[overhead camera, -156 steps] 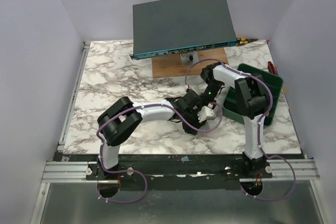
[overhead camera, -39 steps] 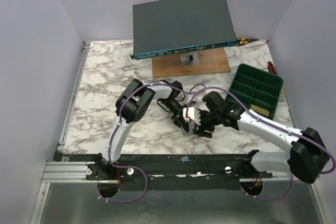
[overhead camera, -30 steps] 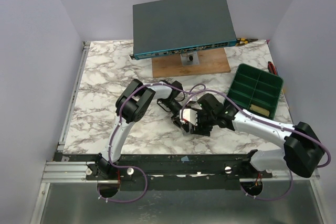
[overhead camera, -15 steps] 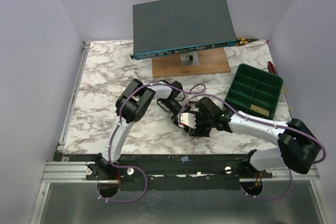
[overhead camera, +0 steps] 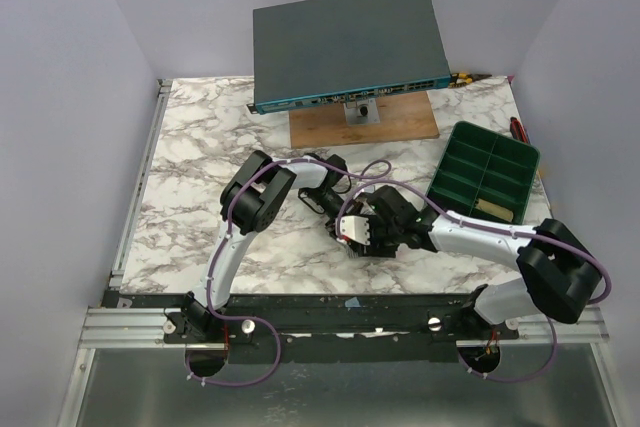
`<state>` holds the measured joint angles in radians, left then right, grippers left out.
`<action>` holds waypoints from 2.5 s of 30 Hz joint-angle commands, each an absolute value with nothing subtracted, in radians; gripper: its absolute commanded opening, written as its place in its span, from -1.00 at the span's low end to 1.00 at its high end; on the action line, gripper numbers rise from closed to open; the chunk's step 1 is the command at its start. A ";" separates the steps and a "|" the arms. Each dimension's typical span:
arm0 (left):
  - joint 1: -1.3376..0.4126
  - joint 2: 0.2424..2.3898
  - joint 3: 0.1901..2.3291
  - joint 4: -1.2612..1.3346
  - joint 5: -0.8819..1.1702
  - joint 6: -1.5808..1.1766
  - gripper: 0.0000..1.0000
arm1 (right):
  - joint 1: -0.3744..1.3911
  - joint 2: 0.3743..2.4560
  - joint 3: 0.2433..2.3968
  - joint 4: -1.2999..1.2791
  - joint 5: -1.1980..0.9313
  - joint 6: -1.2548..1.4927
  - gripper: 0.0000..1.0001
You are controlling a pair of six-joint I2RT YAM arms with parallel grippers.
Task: Roll the underwear
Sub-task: Roll the underwear to the center of the board.
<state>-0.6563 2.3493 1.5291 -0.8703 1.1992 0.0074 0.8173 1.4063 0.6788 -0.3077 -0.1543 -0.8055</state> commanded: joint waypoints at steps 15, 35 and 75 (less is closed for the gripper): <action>-0.631 2.408 1.459 -0.824 0.995 0.053 -0.75 | 0.830 1.498 0.677 -0.425 -0.252 -0.812 -0.79; -0.527 2.195 1.349 -0.716 0.876 0.005 0.43 | 0.824 1.523 0.687 -0.476 -0.287 -0.770 -0.86; -0.149 1.148 0.963 -0.862 0.565 0.377 0.40 | 0.692 2.076 1.215 -0.961 -0.568 -0.798 -0.87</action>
